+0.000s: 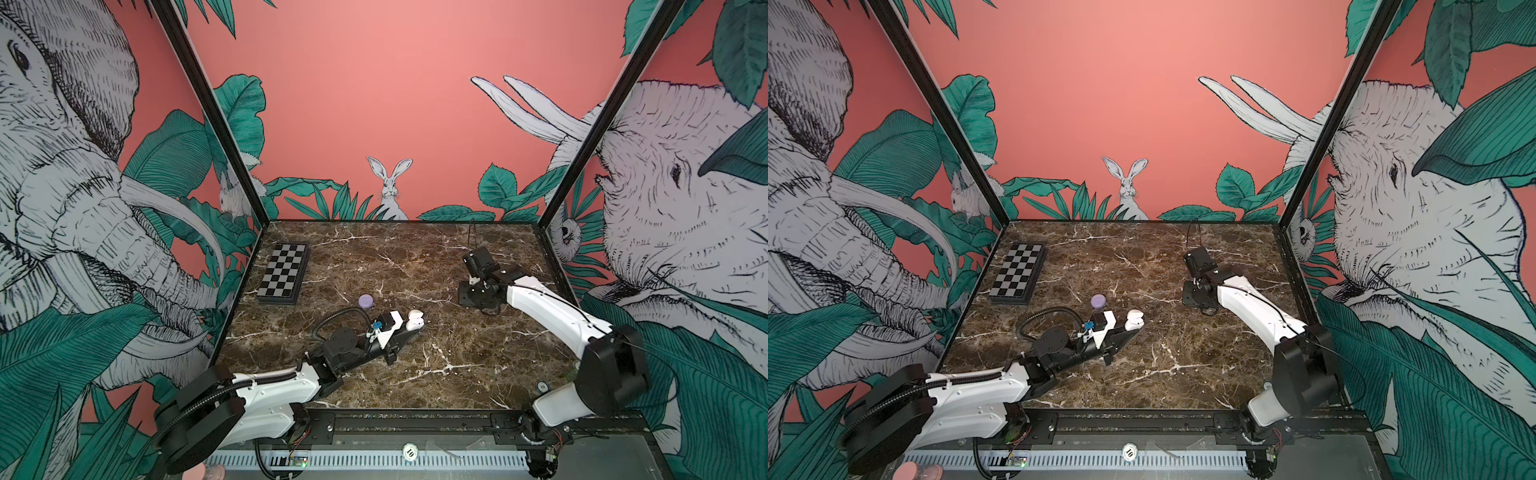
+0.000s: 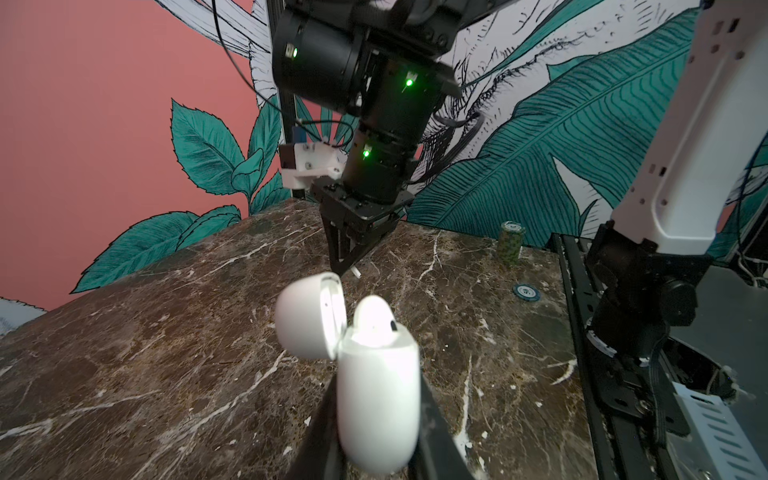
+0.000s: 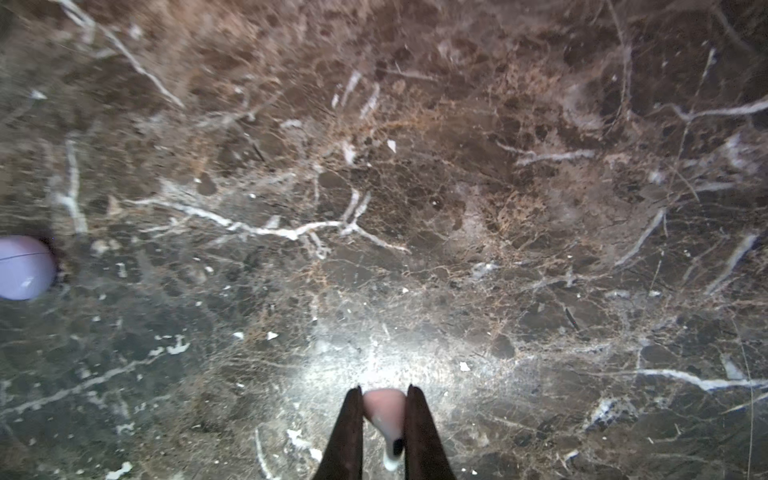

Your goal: Insert the wireless bluetooth earbuds into the charging case

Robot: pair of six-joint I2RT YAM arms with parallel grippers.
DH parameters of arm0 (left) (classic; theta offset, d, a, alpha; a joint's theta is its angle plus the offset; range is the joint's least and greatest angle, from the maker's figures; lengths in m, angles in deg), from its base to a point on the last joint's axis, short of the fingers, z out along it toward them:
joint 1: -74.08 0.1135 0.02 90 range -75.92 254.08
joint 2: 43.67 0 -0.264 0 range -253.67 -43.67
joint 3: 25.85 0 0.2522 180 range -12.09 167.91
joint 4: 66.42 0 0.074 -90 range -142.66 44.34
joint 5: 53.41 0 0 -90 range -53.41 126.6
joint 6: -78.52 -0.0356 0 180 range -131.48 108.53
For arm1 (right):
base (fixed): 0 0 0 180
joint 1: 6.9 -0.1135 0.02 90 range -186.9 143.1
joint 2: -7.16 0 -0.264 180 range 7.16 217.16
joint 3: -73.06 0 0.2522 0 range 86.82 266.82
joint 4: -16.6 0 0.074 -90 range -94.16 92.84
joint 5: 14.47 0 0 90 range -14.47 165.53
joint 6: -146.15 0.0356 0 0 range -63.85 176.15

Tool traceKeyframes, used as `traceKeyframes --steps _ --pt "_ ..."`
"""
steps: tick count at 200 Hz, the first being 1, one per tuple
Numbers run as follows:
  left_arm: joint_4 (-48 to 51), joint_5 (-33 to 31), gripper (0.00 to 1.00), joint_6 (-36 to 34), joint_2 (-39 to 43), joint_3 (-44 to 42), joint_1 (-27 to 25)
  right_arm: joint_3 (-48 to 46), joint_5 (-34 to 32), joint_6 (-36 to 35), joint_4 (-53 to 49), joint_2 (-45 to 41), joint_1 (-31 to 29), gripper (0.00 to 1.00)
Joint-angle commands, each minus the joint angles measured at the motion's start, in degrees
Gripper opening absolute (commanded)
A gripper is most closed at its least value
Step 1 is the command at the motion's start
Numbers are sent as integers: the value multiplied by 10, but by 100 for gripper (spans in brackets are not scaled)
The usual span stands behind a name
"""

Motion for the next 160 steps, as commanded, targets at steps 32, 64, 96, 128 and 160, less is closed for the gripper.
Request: traceKeyframes --steps 32,64,96,128,160 --pt "-12 -19 0 5 -10 25 -3 -4 -18 52 23 -129 -87 10" --pt "-20 -18 0 11 -12 27 -3 -14 -24 75 71 -184 -153 11" --pt "-34 -22 0 20 -13 23 -3 -32 -41 90 140 -216 -219 12" --pt "-71 -9 0 35 -18 19 -3 -33 -60 80 186 -220 -277 12" --pt "-131 -5 0 46 -29 5 -3 -46 -87 67 231 -229 -319 13"
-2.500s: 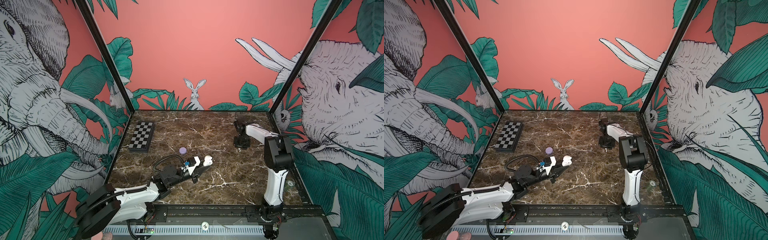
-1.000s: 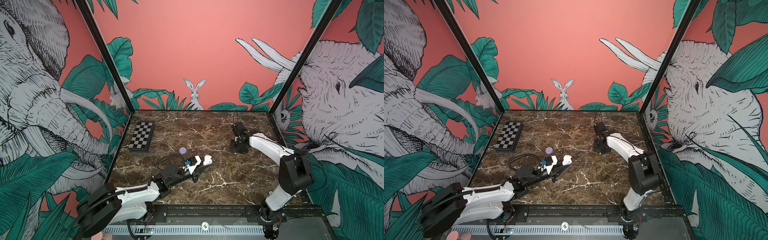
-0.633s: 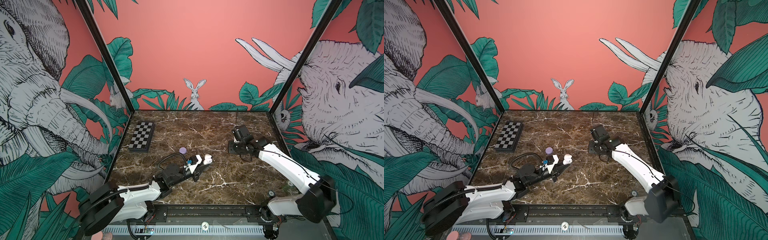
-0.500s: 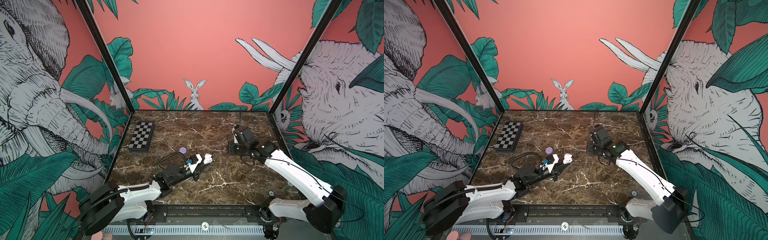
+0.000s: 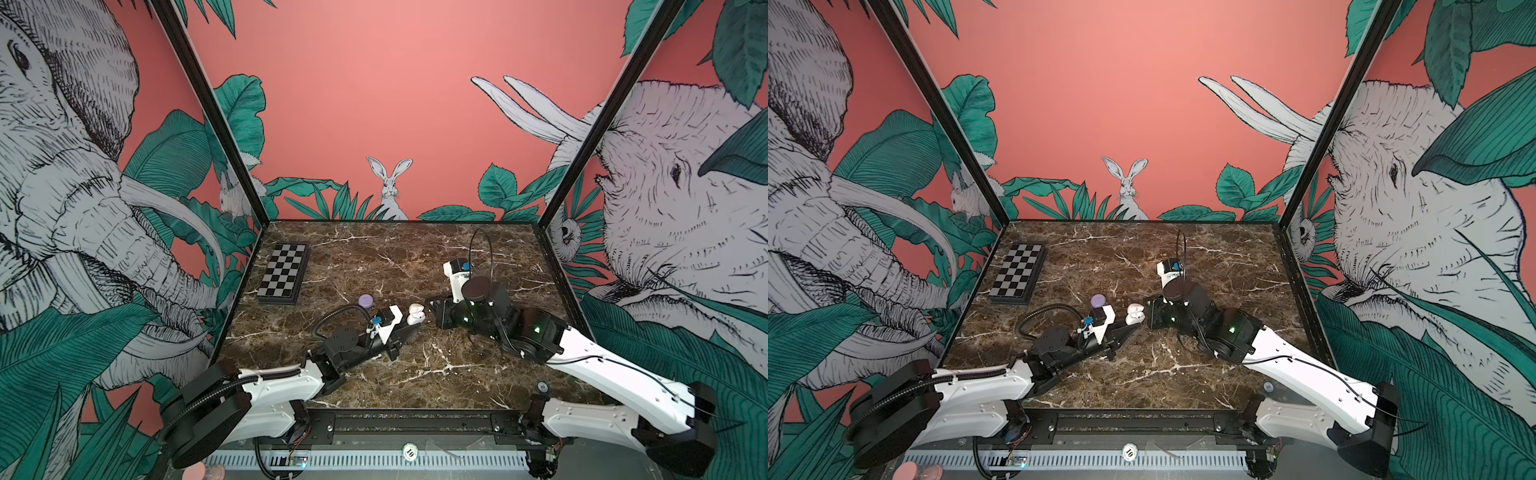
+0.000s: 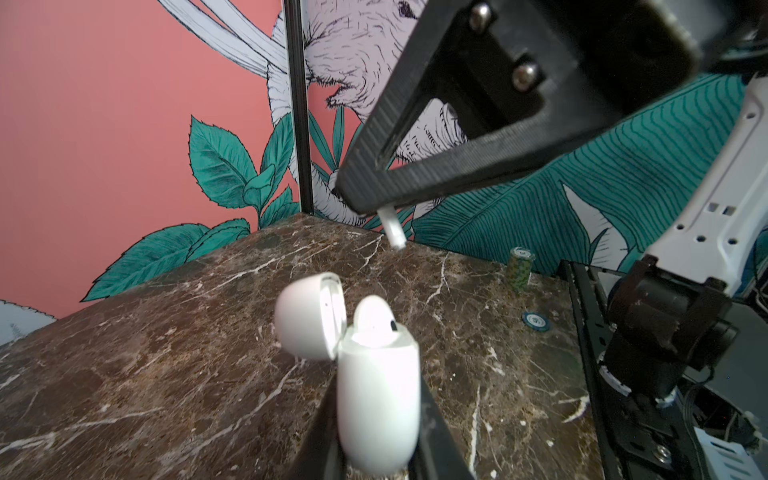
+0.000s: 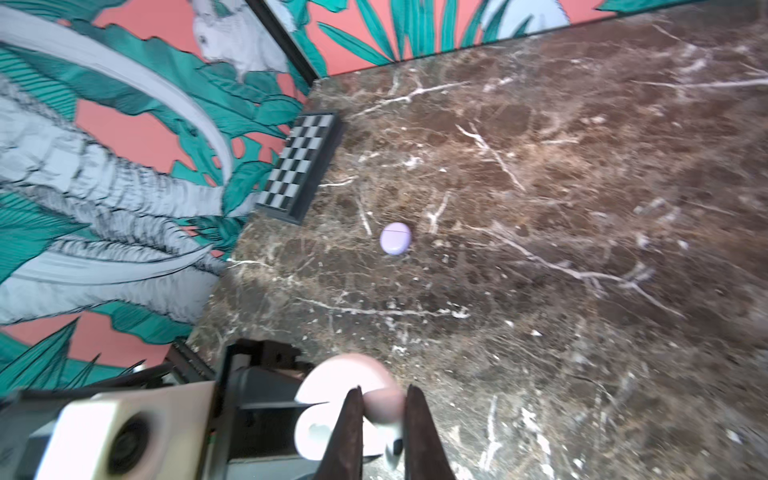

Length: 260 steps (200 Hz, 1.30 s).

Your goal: Insert the wireless bluetooth earbuds into the charging case

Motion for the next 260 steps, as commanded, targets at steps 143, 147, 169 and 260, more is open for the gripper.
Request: traceKeyframes --steps 143,147,169,260 --pt "-129 11 0 47 -14 -16 -3 -36 -73 -29 123 -15 -79 13" --pt "-129 11 0 46 -14 -16 -3 -36 -73 -30 123 -15 -80 13" --pt "-129 5 0 46 -12 -17 -3 -37 -72 -33 124 -15 -85 13" --pt "-131 -4 0 42 3 -23 -3 -44 -96 -44 109 -19 -92 13"
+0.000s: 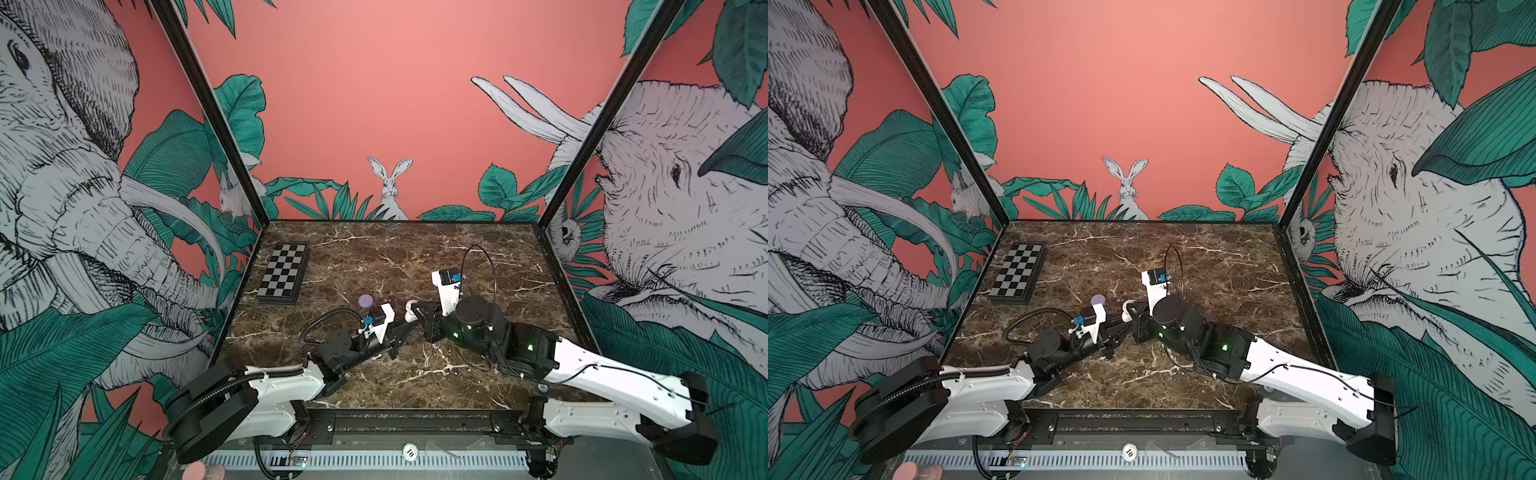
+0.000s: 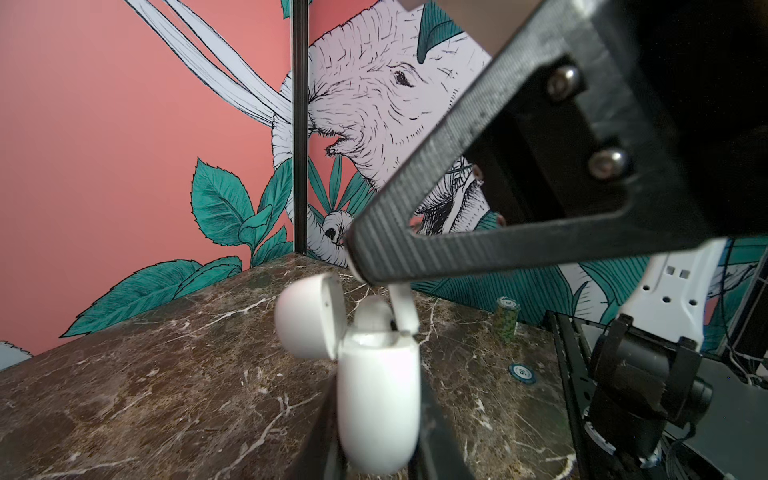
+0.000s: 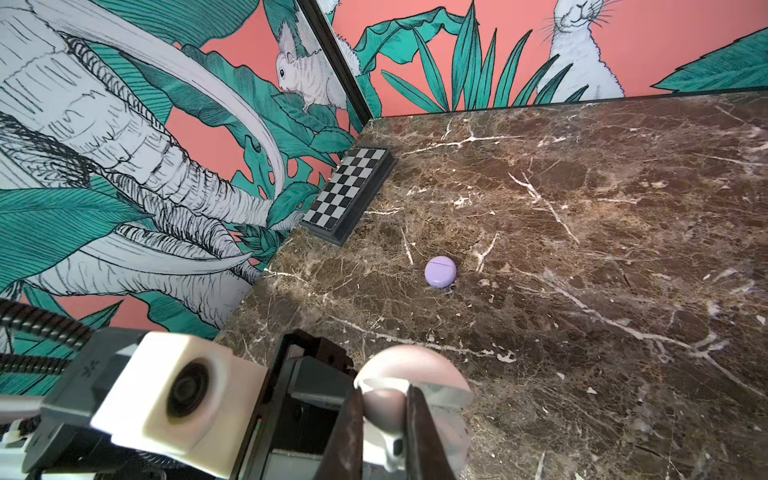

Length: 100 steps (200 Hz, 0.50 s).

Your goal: Insert the wireless bluetooth earbuds into the charging case

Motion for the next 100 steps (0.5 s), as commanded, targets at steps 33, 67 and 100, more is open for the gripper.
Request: traceKeyframes --steps 33,67,100 --pt "-30 -1 0 3 16 -5 -3 -4 -6 -8 14 -5 -5 13" --pt "-30 3 0 3 14 -5 -3 -4 -12 -10 16 -2 -5 13" --pt "-31 7 0 5 13 -4 -3 -4 -22 -16 14 -4 -5 13"
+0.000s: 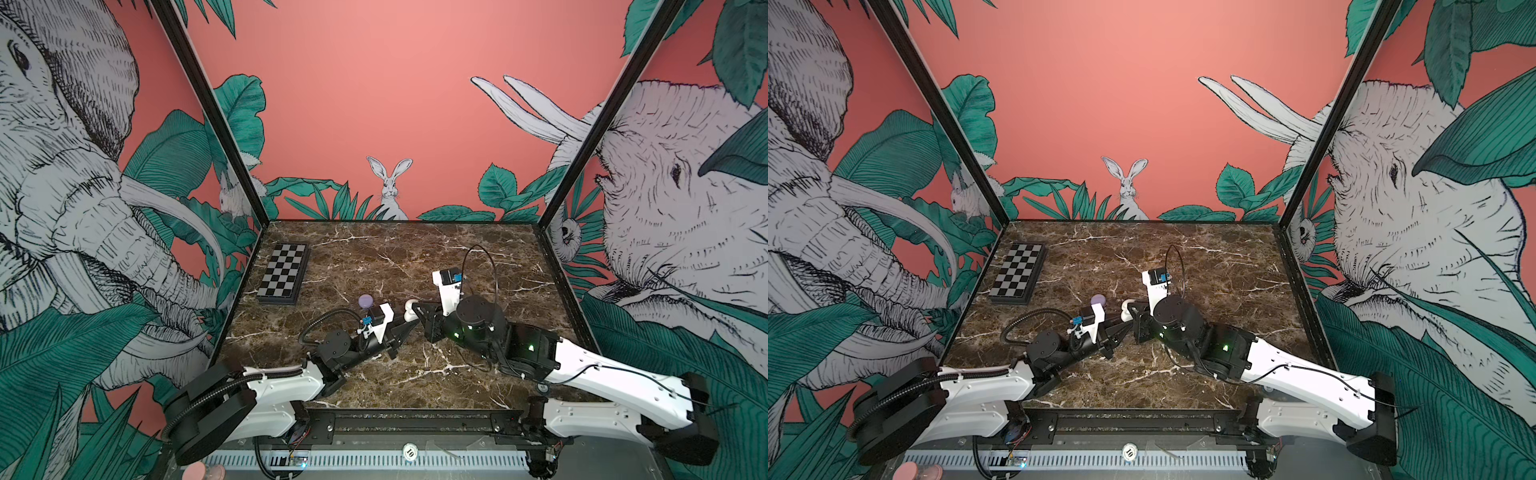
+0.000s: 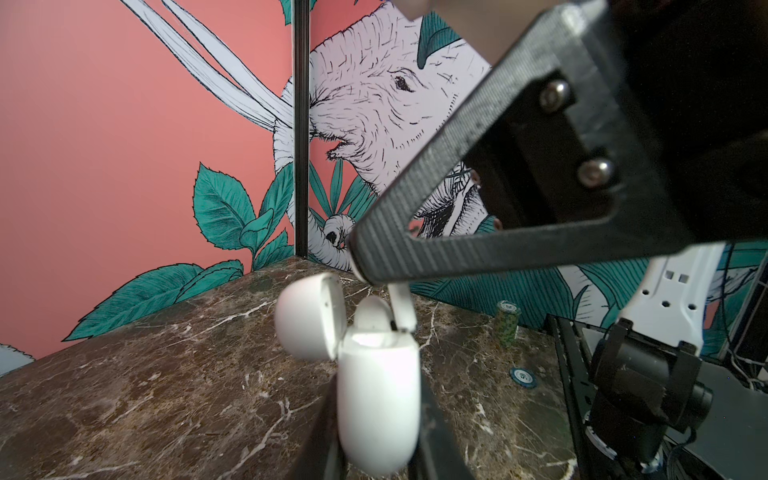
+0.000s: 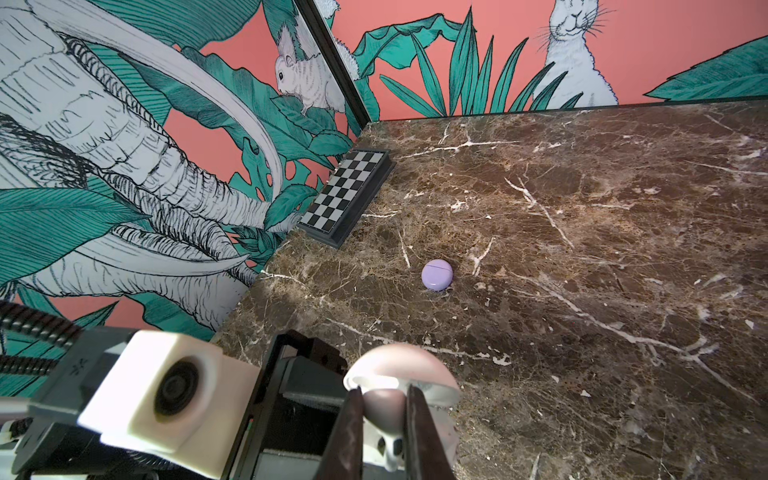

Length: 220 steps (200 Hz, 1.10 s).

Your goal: Insert the wireless bluetooth earbuds into the charging case

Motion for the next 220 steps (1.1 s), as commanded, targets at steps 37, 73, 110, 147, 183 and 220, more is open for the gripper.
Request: traceKeyframes --steps 37,73,110,147,183,220 --pt "-35 14 0 7 1 -1 -3 -3 -4 -6 21 8 -5 13" --pt "-33 8 0 5 7 -3 -3 -8 -3 -2 22 4 -9 13" --pt "-34 2 0 1 9 -4 -3 -16 0 6 23 2 -12 13" --pt "-40 0 0 -2 13 -4 -3 -21 -7 13 19 2 -15 14" --pt "-32 -1 0 -7 24 -6 -3 -26 -19 13 17 -12 -15 28" --pt "-32 3 0 -3 23 -4 -3 -12 -25 7 0 -17 -15 38"
